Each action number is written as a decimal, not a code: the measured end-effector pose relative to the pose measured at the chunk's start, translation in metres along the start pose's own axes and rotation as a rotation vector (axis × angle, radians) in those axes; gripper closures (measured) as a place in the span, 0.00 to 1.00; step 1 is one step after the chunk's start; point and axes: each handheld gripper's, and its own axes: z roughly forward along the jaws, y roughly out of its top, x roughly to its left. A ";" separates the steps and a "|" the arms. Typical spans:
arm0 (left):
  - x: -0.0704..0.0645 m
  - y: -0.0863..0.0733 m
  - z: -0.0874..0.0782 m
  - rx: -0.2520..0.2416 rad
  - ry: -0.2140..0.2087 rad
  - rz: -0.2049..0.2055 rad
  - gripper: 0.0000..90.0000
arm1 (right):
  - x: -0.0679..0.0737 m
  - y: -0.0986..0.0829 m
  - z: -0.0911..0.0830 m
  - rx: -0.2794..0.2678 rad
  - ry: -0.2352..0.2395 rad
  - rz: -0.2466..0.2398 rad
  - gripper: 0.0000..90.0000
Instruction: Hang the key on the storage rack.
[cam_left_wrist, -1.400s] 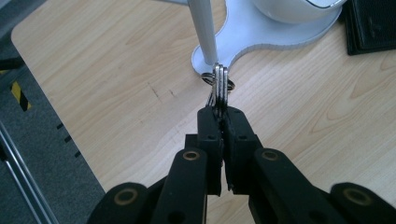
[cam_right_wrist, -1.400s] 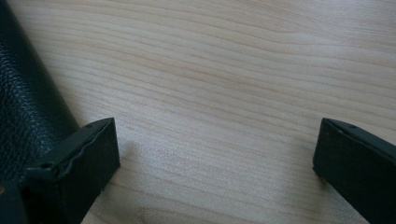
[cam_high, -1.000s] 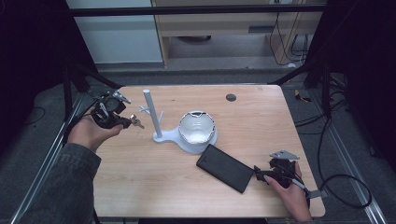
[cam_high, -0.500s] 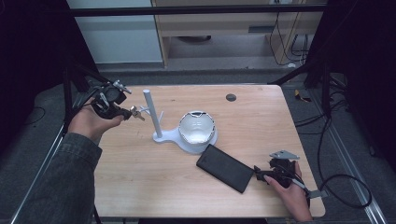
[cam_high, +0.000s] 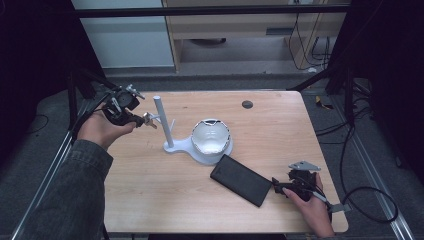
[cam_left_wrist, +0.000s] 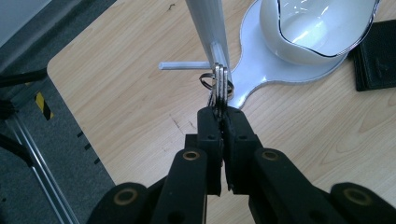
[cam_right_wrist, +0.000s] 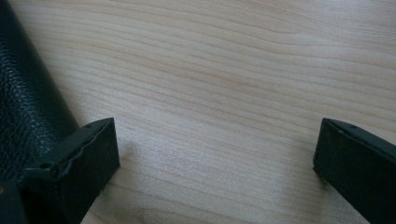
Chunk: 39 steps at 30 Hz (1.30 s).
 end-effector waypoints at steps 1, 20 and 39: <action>0.000 0.000 0.001 0.003 -0.002 0.000 0.96 | 0.000 0.000 0.000 0.000 0.000 0.000 0.01; 0.003 0.005 0.009 0.000 -0.002 -0.006 0.96 | 0.000 0.000 0.000 0.000 0.000 -0.001 0.01; 0.002 0.000 0.010 -0.039 0.025 -0.020 0.82 | 0.000 0.000 0.000 0.000 0.001 -0.001 0.01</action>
